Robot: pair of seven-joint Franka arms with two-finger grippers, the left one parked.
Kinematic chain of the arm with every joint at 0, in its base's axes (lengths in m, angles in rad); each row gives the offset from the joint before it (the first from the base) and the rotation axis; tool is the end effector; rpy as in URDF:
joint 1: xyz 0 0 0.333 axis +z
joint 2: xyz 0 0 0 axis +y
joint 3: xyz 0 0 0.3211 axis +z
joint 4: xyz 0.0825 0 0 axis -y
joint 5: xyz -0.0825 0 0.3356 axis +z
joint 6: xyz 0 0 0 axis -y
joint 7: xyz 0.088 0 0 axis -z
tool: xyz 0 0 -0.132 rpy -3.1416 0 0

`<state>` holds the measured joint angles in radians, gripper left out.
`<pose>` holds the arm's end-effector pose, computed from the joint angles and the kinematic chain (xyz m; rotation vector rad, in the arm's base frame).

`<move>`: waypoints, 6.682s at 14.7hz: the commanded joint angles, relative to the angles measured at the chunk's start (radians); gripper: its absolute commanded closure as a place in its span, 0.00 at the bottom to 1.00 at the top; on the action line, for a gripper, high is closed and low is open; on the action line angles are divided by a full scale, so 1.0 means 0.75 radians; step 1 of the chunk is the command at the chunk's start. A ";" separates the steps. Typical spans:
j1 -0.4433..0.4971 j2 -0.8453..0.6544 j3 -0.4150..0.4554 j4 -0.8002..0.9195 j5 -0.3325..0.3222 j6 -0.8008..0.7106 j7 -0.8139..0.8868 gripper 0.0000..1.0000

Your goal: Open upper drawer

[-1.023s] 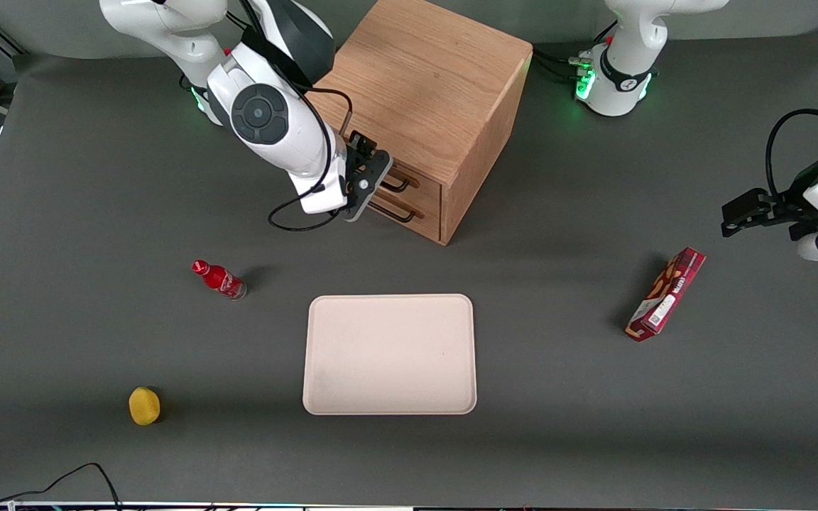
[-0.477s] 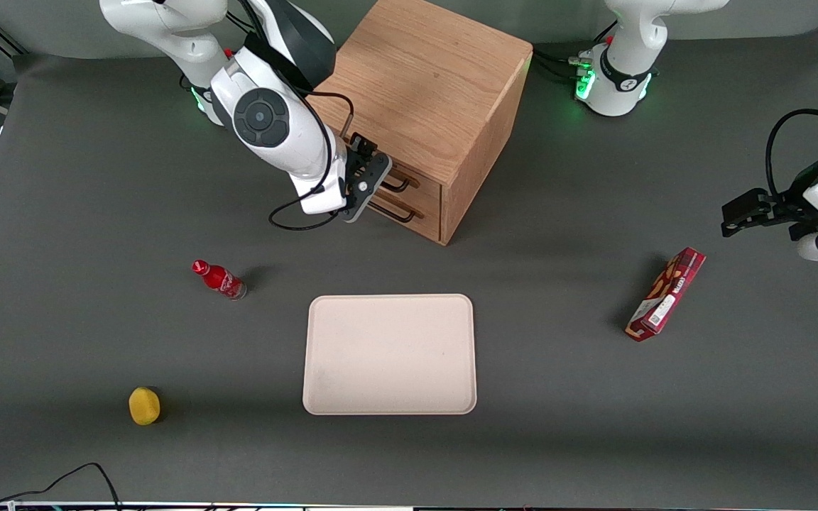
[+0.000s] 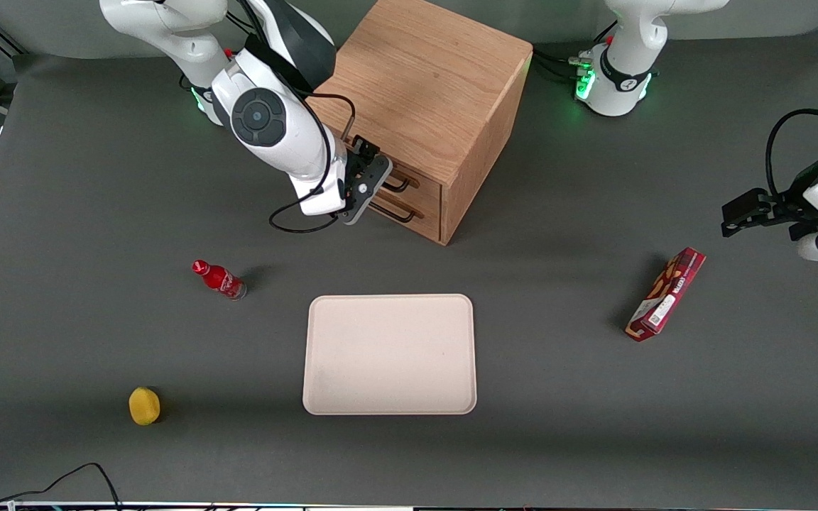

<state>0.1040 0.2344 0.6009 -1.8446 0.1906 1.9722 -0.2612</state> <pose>0.4274 0.3610 0.4195 -2.5835 -1.2110 0.1947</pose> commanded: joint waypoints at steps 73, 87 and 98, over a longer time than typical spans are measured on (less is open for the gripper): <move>-0.022 0.487 -0.241 0.580 -0.299 -0.202 -0.218 0.00; -0.012 0.598 -0.284 0.780 -0.330 -0.302 -0.245 0.00; -0.002 0.610 -0.327 0.831 -0.326 -0.328 -0.280 0.00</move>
<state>0.0916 0.6654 0.3690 -1.2818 -0.0343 1.7623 -0.4471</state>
